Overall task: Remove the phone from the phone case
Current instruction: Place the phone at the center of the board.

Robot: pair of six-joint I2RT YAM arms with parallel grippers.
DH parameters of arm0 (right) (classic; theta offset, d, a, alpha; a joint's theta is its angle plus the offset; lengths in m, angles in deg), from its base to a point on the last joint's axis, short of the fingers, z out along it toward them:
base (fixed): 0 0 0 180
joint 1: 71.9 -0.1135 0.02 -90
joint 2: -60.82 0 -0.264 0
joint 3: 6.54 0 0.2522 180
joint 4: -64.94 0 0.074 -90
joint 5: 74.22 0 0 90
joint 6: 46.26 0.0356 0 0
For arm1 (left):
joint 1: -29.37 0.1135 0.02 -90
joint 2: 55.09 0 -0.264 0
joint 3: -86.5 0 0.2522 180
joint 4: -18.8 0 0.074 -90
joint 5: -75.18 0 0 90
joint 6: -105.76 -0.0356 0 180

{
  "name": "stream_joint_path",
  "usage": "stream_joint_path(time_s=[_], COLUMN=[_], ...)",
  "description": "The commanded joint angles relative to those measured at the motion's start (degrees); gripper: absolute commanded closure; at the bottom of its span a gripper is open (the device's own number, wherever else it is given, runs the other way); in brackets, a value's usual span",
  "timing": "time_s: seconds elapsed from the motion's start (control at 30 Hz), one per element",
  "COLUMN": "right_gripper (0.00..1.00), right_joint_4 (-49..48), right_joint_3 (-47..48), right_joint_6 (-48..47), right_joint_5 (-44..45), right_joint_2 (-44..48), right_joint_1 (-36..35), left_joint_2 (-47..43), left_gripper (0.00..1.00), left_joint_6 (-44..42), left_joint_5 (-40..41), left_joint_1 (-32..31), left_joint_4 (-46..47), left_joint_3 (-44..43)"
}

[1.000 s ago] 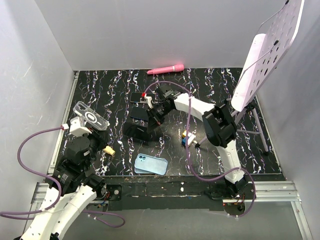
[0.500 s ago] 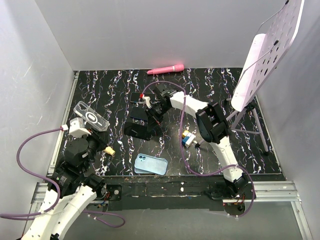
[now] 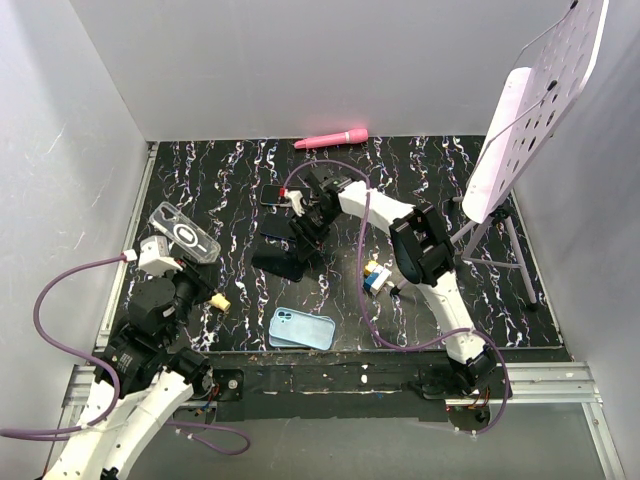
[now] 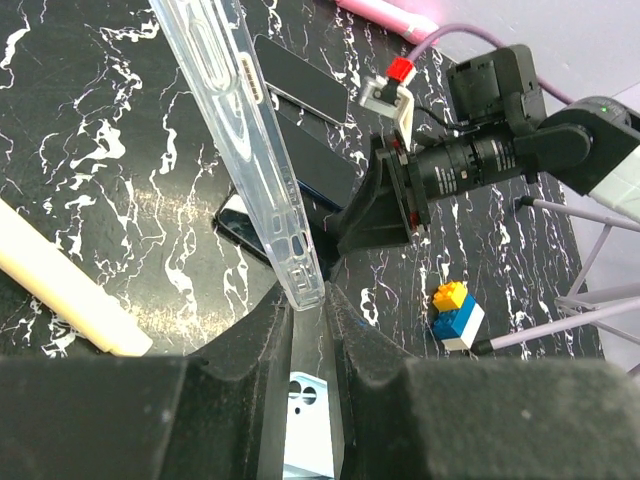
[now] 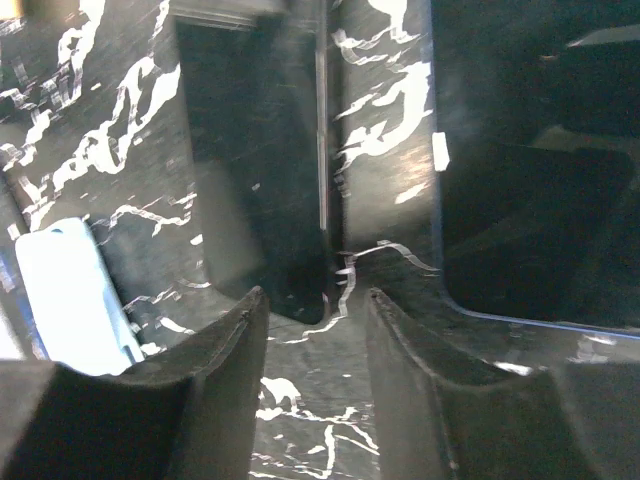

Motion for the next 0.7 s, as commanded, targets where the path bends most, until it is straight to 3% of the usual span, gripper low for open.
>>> stream_joint_path(time_s=[0.0, 0.1, 0.2, 0.27, 0.4, 0.5, 0.57, 0.67], right_gripper=[0.44, 0.32, 0.25, 0.27, 0.3, 0.34, 0.34, 0.35], right_joint_4=[2.74, 8.44, 5.41, -2.13, -16.72, -43.13, -58.8, -65.36], right_joint_3=[7.99, 14.85, 6.12, -7.04, -24.55, -38.97, -44.26, -45.17], right_joint_6=[-0.14, 5.82, 16.87, 26.54, 47.45, 70.03, 82.61, 90.39], right_joint_5=[9.36, 19.03, 22.57, 21.45, 9.78, -2.0, -3.96, -2.04], right_joint_2=[-0.58, 2.04, 12.3, 22.05, 34.29, 40.71, 42.74, 42.67], right_joint_1=[-0.09, -0.26, -0.44, -0.35, -0.44, -0.7, -1.75, -3.95], left_joint_2=[-0.1, -0.44, -2.98, -5.53, -10.11, -11.08, -10.47, -9.24], left_gripper=[1.0, 1.0, 1.0, 1.0, 1.0, 1.0, 1.0, 1.0], left_joint_6=[-0.51, 0.01, 2.12, 3.52, 5.64, 5.55, 5.73, 6.78], left_joint_5=[-2.44, -4.73, -8.15, -11.49, -14.23, -16.07, -17.73, -19.67], left_joint_1=[0.14, 0.14, 0.14, 0.14, 0.14, 0.06, 0.14, 0.14], left_joint_4=[2.03, 4.05, 10.61, 16.77, 26.1, 29.63, 30.86, 31.83], left_joint_3=[-0.33, 0.98, 5.8, 9.58, 16.26, 18.56, 19.18, 19.62])
